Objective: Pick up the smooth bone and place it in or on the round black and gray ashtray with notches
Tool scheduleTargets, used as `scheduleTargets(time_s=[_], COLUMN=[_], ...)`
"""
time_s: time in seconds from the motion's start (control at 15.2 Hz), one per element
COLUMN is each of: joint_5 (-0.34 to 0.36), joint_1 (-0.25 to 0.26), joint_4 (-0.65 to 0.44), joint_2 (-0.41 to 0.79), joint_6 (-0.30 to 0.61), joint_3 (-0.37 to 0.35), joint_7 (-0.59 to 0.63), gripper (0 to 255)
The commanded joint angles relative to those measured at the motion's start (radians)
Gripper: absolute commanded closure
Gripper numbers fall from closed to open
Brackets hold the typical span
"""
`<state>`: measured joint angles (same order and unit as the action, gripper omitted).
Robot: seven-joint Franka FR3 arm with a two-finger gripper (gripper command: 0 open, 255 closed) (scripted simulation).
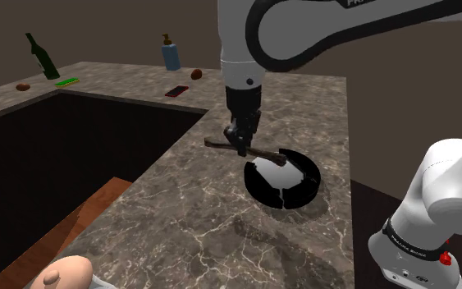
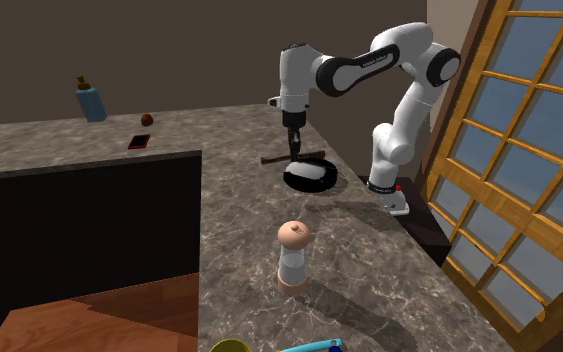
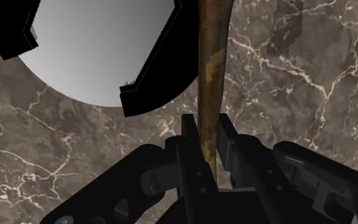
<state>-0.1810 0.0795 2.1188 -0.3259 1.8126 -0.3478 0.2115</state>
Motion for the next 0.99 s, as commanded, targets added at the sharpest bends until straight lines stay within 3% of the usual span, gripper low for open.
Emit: scheduleTargets(time_s=[0.0, 0.4, 0.92], joint_5=[-0.015, -0.02, -0.033], joint_1=[-0.001, -0.002, 0.003], joint_4=[0.068, 0.268, 0.372], joint_2=[-0.072, -0.321, -0.317], joint_6=[-0.006, -0.071, 0.037], joint_3=[0.026, 0.129, 0.117], joint_7=[-0.037, -0.151, -0.159], gripper=[255, 255, 255])
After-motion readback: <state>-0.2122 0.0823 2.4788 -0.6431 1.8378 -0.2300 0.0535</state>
